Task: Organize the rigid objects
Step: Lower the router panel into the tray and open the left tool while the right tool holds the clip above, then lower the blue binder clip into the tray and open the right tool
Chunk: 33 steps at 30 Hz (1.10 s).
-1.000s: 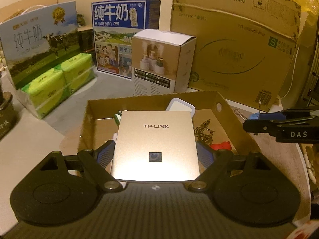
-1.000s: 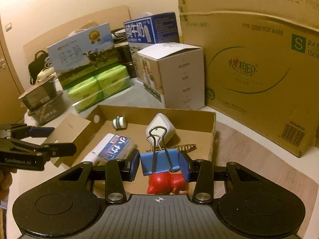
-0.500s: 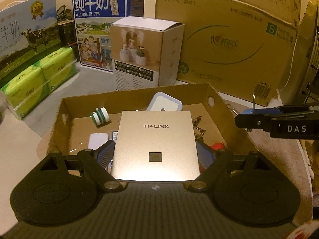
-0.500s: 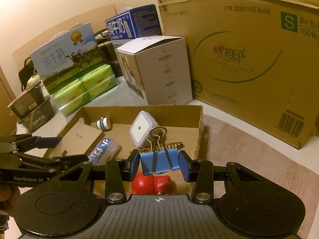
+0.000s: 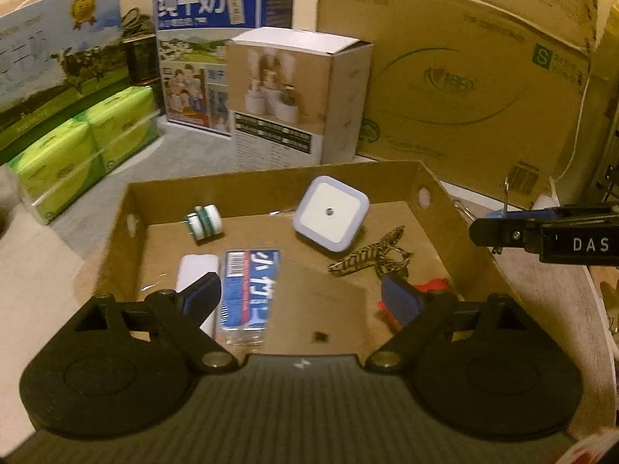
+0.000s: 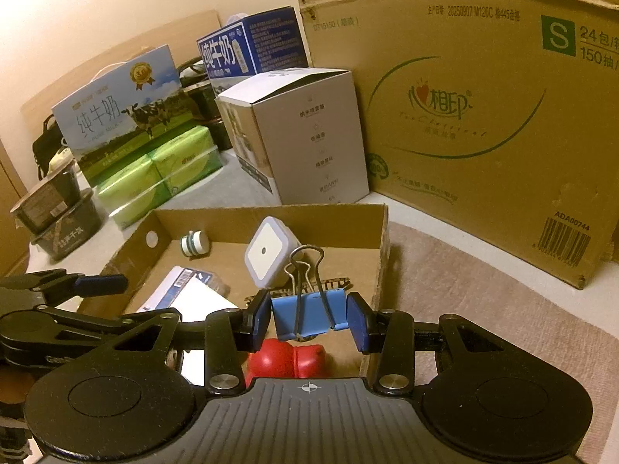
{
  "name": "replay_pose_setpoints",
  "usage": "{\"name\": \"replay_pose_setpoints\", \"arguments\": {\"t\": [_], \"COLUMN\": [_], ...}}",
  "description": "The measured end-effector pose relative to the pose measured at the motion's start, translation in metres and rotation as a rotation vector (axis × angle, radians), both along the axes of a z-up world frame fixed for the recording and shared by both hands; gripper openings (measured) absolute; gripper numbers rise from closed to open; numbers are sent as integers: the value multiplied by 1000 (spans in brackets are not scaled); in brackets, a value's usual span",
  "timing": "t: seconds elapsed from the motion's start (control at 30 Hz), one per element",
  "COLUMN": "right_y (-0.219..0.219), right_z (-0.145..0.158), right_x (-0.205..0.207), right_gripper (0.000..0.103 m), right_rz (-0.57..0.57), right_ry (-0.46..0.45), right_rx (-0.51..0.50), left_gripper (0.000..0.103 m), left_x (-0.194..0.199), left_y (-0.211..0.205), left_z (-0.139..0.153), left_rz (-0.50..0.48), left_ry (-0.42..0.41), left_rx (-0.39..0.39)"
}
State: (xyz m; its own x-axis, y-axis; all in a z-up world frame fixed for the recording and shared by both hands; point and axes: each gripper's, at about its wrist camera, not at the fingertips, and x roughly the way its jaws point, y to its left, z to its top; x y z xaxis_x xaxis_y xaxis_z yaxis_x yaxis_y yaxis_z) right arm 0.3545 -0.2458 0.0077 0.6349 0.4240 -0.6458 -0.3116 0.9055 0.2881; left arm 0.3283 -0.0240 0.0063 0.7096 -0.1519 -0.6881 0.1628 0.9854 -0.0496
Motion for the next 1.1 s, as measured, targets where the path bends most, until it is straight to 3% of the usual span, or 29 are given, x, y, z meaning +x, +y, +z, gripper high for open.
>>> {"name": "replay_pose_setpoints", "arguments": {"t": [0.83, 1.03, 1.07, 1.1], "right_y": [43, 46, 45, 43], "right_z": [7, 3, 3, 3], "right_x": [5, 11, 12, 11], "right_gripper": [43, 44, 54, 73], "right_rz": [56, 73, 64, 44], "right_ry": [-1, 26, 30, 22], "right_rx": [16, 81, 88, 90], "left_gripper": [88, 88, 88, 90], "left_x": [-19, -21, -23, -24], "left_y": [39, 43, 44, 44], "left_z": [11, 9, 9, 10], "left_rz": [54, 56, 57, 60], "left_ry": [-16, -20, -25, -29], "left_rx": [-6, -6, -5, -1]}}
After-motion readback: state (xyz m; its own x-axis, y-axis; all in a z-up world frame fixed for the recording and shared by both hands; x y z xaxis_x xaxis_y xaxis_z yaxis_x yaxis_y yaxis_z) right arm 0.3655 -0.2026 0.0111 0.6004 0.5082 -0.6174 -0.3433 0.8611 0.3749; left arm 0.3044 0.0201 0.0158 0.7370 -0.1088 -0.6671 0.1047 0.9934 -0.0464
